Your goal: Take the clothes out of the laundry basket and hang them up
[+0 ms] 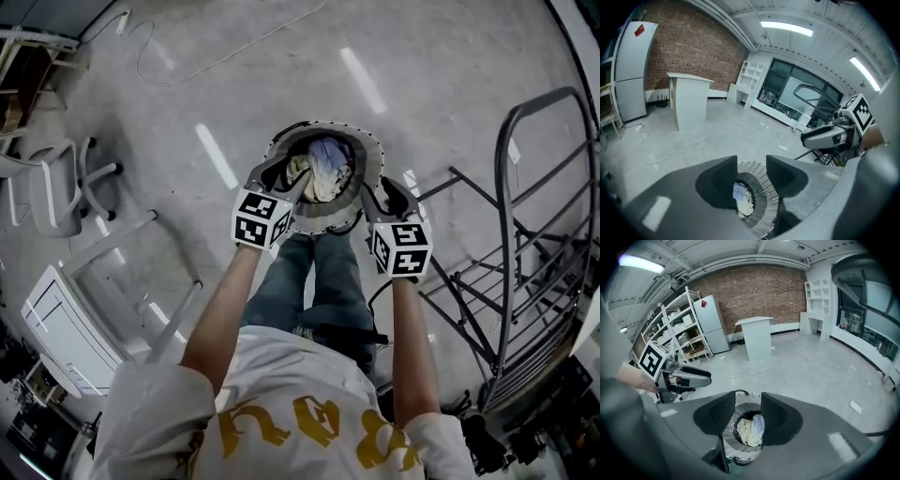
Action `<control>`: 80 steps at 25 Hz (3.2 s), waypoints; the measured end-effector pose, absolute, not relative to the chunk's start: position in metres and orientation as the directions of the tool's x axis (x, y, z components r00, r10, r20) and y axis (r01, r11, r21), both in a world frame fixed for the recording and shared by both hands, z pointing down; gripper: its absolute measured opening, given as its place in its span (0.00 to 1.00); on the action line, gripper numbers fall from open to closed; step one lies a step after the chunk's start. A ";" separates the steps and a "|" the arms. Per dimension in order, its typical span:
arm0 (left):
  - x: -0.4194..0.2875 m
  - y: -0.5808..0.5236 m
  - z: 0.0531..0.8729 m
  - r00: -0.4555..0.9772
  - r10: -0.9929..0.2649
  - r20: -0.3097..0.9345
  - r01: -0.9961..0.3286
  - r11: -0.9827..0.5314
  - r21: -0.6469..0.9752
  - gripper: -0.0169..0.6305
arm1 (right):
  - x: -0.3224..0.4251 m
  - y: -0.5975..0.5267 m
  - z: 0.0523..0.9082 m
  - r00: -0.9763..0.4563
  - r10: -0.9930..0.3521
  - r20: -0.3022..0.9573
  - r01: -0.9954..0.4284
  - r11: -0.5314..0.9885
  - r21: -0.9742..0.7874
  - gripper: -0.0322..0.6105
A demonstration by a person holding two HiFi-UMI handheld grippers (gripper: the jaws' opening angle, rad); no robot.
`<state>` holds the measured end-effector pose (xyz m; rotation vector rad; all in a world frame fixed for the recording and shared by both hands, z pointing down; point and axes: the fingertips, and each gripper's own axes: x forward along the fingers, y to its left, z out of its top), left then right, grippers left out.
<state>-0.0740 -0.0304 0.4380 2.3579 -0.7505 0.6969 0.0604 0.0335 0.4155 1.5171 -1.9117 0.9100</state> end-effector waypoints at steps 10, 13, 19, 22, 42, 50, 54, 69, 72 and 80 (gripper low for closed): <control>-0.053 -0.025 0.555 0.641 -0.291 0.710 -0.699 -0.603 0.384 0.32 | 0.049 0.009 0.527 -0.342 -0.492 0.801 -0.936 0.251 -0.245 0.37; -0.049 -0.018 0.592 0.624 -0.278 0.730 -0.721 -0.564 0.402 0.32 | 0.050 0.011 0.560 -0.356 -0.458 0.815 -0.931 0.248 -0.268 0.37; -0.050 -0.012 0.663 0.596 -0.241 0.766 -0.751 -0.505 0.425 0.32 | 0.050 0.005 0.614 -0.360 -0.418 0.834 -0.931 0.214 -0.295 0.39; -0.053 -0.013 0.694 0.586 -0.228 0.778 -0.762 -0.481 0.433 0.32 | 0.046 -0.003 0.639 -0.368 -0.405 0.837 -0.929 0.207 -0.308 0.39; -0.043 -0.023 0.846 0.563 -0.191 0.804 -0.810 -0.318 0.492 0.33 | 0.036 0.000 0.791 -0.366 -0.300 0.881 -0.930 0.071 -0.362 0.42; -0.024 -0.048 0.902 0.591 -0.185 0.786 -0.802 -0.244 0.546 0.35 | 0.046 0.001 0.852 -0.339 -0.235 0.911 -0.940 0.044 -0.339 0.45; -0.024 -0.054 0.931 0.609 -0.185 0.772 -0.792 -0.197 0.578 0.35 | 0.044 0.004 0.880 -0.329 -0.211 0.921 -0.943 0.012 -0.334 0.46; -0.012 -0.050 1.010 0.639 -0.188 0.746 -0.765 -0.063 0.641 0.52 | 0.048 0.018 0.946 -0.277 -0.180 0.944 -0.960 0.011 -0.280 0.51; -0.007 -0.051 1.017 0.642 -0.184 0.744 -0.763 -0.063 0.643 0.52 | 0.046 0.022 0.950 -0.285 -0.175 0.942 -0.958 0.009 -0.288 0.51; 0.001 -0.048 1.001 0.671 -0.119 0.732 -0.741 -0.165 0.651 0.05 | 0.050 0.019 0.941 -0.301 -0.192 0.934 -0.951 -0.020 -0.310 0.51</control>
